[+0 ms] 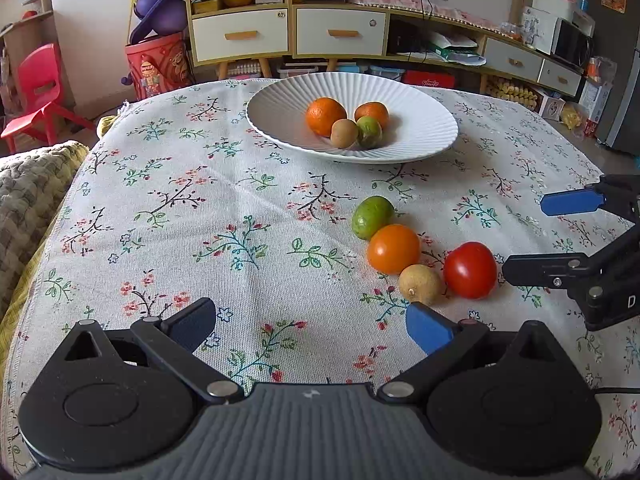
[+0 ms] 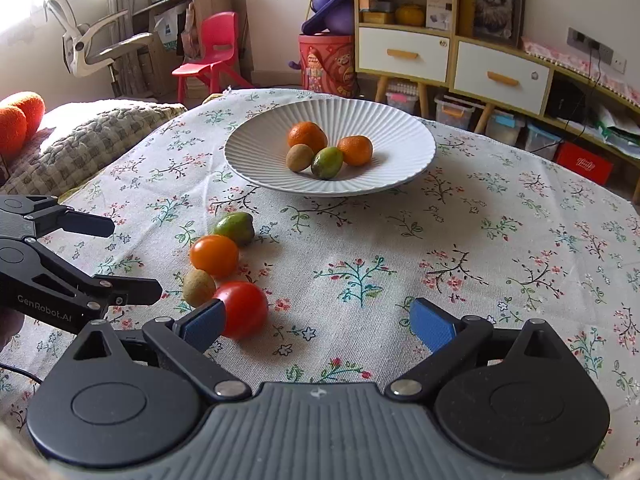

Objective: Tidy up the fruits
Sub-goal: 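Grasp the red tomato with the right tool while the left tool approaches fruits, then close the left tool on a small brown round fruit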

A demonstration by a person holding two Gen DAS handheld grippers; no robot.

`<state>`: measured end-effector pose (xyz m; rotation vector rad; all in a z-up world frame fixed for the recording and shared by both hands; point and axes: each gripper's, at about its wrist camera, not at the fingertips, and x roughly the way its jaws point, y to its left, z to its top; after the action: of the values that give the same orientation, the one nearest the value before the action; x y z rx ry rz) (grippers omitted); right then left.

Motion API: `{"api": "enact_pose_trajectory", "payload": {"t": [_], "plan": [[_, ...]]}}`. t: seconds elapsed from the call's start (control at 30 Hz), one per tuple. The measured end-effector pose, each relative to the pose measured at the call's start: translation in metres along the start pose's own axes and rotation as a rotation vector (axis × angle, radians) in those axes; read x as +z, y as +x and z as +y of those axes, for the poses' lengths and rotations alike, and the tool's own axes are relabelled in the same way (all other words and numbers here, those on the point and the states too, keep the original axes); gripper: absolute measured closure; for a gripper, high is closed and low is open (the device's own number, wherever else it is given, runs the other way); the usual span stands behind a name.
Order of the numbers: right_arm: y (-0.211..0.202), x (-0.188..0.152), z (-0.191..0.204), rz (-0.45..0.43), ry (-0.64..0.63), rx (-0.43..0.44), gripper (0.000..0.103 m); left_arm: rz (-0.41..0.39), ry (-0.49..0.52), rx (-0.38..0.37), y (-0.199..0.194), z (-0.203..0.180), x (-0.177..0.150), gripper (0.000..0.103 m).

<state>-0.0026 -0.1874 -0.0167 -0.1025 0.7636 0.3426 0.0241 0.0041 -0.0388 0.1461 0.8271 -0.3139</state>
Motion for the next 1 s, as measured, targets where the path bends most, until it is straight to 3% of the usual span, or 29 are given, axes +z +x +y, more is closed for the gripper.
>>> {"api": "enact_pose_trajectory", "payload": {"t": [0.2, 0.37, 0.6, 0.73, 1.0], "plan": [[0.004, -0.003, 0.010, 0.019, -0.036, 0.054, 0.014, 0.016, 0.010, -0.002, 0.001, -0.001, -0.003, 0.011], [0.009, -0.005, 0.017, 0.040, -0.067, 0.092, 0.035, 0.023, 0.012, -0.004, 0.001, -0.001, -0.004, 0.011], [0.013, -0.003, 0.026, 0.033, -0.097, 0.130, 0.052, 0.025, 0.022, -0.009, 0.001, -0.003, -0.005, 0.011], [0.014, -0.003, 0.026, 0.039, -0.096, 0.142, 0.069, 0.025, 0.029, -0.016, 0.001, -0.007, -0.004, 0.011], [0.006, -0.002, 0.014, 0.022, -0.077, 0.092, 0.069, 0.016, 0.051, -0.050, 0.003, -0.023, 0.000, 0.012]]}}
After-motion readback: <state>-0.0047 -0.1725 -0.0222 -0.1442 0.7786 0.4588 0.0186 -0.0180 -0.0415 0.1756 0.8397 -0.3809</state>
